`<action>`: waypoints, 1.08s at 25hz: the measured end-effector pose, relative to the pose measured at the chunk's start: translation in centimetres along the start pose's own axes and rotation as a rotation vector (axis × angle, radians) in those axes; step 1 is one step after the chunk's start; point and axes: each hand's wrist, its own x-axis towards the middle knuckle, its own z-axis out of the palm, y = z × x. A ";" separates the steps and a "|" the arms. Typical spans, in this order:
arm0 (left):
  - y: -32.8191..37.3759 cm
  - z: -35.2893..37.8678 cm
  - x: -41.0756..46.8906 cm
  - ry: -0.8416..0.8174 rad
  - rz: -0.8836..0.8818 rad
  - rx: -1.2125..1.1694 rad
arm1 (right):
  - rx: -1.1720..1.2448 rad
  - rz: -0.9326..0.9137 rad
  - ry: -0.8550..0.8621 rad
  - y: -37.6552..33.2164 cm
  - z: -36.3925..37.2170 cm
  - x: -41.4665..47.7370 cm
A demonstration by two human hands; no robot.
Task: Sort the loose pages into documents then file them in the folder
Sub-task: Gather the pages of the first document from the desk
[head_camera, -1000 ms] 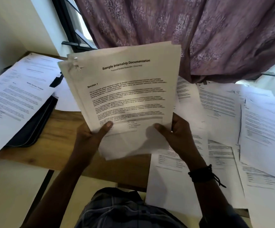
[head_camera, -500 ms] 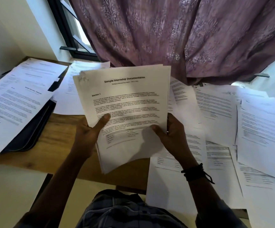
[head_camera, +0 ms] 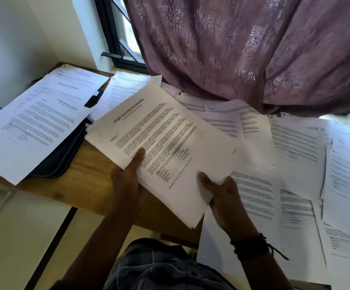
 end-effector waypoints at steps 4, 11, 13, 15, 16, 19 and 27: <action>4.6 -4.1 3.3 -0.182 0.091 -0.047 | -0.293 -0.149 -0.033 -3.4 -3.0 0.3; 6.9 -7.5 6.4 -0.381 0.359 0.748 | -0.694 -0.356 0.107 -2.7 -0.2 0.5; 6.3 -7.5 6.0 -0.357 0.508 0.754 | -0.730 -0.440 0.152 -1.6 0.5 0.4; 5.4 -8.2 5.8 -0.320 0.566 0.742 | -0.746 -0.508 0.215 0.1 0.7 0.2; 4.8 -8.7 5.7 -0.312 0.574 0.736 | -0.771 -0.537 0.250 1.2 0.7 0.0; 2.4 -10.4 5.5 -0.318 0.563 0.754 | -0.775 -0.506 0.321 5.5 0.6 -0.7; 1.3 -11.8 6.9 -0.250 0.441 0.815 | -0.706 -0.287 0.429 7.4 0.6 -1.4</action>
